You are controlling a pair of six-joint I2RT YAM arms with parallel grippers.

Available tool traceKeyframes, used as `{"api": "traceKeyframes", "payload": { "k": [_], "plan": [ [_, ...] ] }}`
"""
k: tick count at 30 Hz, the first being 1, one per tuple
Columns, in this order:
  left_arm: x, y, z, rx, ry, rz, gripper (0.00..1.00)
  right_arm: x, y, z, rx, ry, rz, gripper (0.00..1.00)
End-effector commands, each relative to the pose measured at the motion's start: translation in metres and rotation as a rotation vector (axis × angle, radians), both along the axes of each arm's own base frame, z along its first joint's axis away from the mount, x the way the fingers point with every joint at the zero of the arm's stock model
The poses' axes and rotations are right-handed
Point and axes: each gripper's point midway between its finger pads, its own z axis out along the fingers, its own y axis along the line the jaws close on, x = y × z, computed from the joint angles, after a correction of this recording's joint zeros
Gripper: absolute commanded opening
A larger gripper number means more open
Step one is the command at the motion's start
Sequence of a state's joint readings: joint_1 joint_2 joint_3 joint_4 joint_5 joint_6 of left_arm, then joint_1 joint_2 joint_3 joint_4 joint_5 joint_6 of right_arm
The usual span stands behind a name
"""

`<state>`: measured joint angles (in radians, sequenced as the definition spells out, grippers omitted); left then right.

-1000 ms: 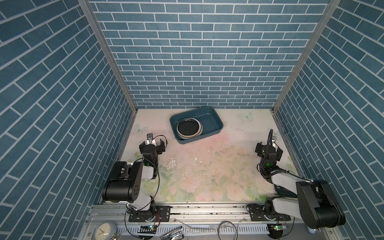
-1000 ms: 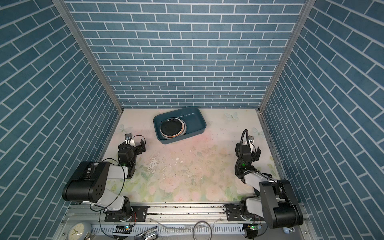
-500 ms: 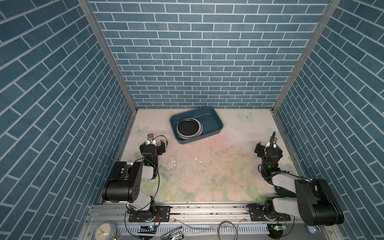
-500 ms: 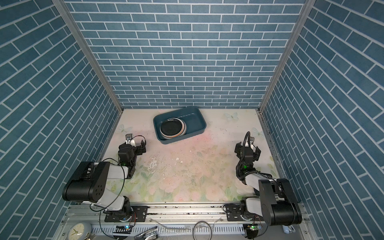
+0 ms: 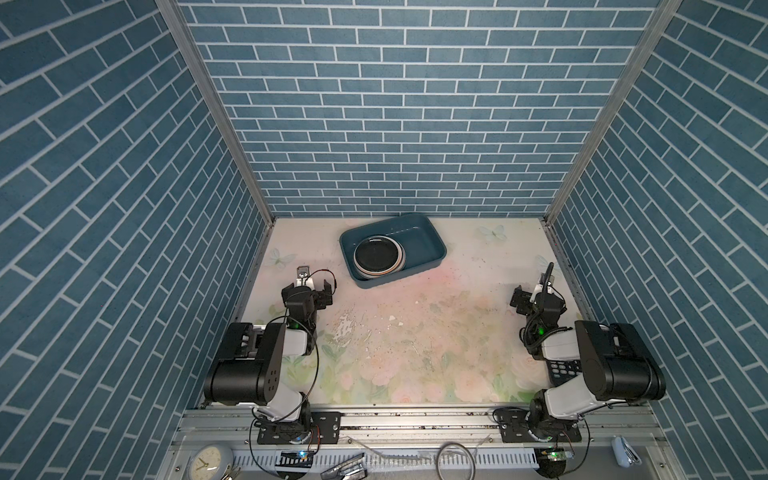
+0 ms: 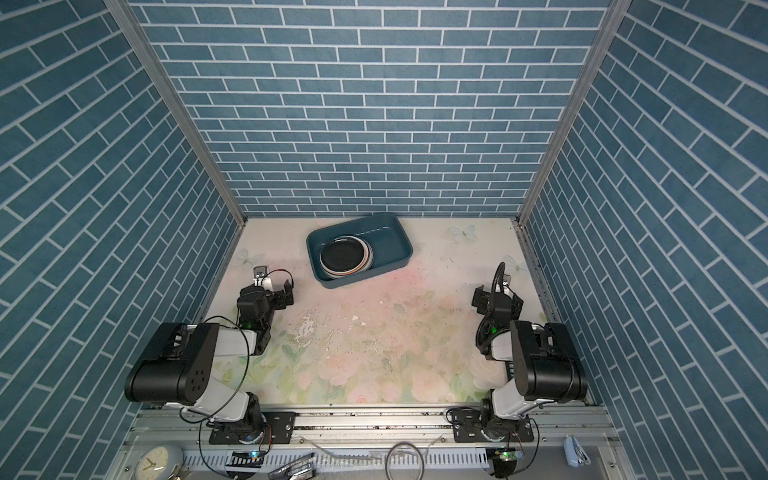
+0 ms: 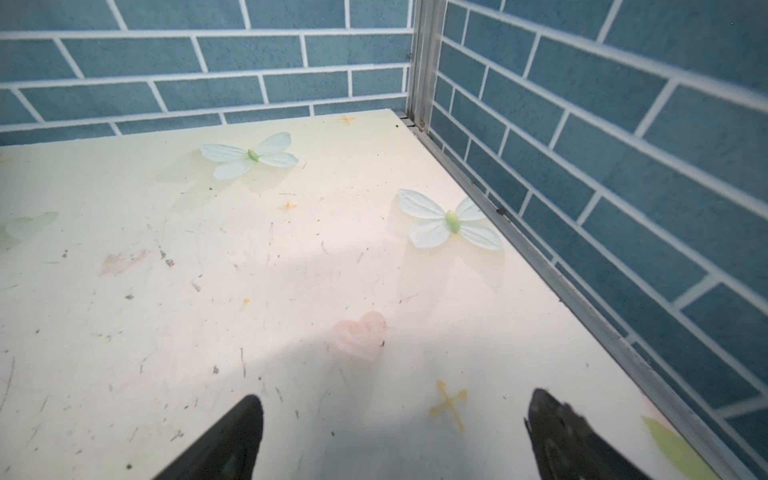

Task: Place the plates into the plastic bin on the countertop

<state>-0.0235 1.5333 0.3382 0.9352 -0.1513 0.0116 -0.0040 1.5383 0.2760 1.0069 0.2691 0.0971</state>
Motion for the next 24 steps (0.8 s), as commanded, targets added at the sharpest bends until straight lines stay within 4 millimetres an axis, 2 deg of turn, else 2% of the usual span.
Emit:
{"api": "traceKeyframes", "payload": {
  "k": [1, 4, 24],
  "plan": [
    [0.003, 0.0007, 0.0063, -0.001, -0.013, -0.004, 0.99, 0.0125, 0.0006, 0.013, 0.017, -0.026, 0.015, 0.99],
    [0.0038, 0.001, 0.0063, 0.0, -0.01, -0.002, 1.0, 0.0185, -0.0032, 0.0121, 0.013, -0.003, 0.0, 0.99],
    [0.0039, 0.0003, 0.0066, 0.004, -0.011, -0.002, 1.0, 0.0188, -0.0022, 0.0121, 0.01, -0.002, 0.004, 0.99]
  ]
}}
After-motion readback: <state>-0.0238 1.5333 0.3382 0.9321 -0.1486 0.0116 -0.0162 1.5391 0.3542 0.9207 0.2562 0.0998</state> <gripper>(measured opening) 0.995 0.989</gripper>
